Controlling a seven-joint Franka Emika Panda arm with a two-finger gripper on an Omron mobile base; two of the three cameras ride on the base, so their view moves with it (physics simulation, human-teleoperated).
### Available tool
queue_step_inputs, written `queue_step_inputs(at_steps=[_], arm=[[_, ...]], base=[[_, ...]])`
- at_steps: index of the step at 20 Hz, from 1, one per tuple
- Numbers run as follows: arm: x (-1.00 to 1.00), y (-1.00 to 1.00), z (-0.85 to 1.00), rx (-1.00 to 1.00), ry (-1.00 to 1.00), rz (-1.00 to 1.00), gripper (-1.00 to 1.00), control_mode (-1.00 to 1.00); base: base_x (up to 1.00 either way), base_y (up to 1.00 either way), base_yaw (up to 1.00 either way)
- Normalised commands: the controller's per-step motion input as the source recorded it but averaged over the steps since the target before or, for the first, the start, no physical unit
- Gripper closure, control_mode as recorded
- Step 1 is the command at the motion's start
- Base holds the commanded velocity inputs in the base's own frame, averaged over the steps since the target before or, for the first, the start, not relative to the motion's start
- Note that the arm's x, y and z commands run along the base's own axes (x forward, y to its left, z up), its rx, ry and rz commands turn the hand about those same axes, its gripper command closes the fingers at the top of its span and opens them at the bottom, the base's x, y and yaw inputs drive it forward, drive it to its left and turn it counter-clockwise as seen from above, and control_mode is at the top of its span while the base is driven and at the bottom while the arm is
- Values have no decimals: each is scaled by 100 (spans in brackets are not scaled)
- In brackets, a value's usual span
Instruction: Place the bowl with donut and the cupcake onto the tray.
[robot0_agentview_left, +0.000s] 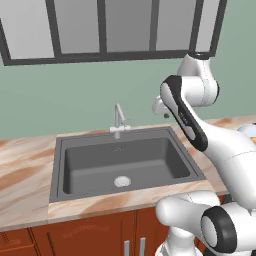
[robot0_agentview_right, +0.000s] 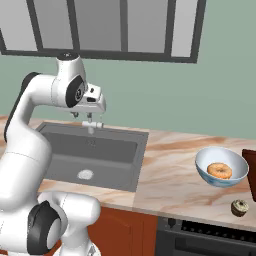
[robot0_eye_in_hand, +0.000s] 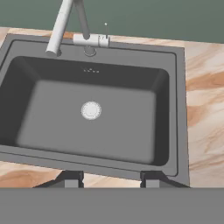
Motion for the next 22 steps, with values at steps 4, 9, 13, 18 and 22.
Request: queue_step_inputs(at_steps=[4,9,13,18,22], arm=[[0,0,0,0,0,0,-100,100],[0,0,0,0,0,0,-100,100],[0,0,0,0,0,0,-100,100],[0,0,0,0,0,0,-100,100],[0,0,0,0,0,0,-100,100]], base=[[-1,0,0],[-21,-24,0],[-50,-59,-1],[-42,-69,-4],[-18,-87,-4]])
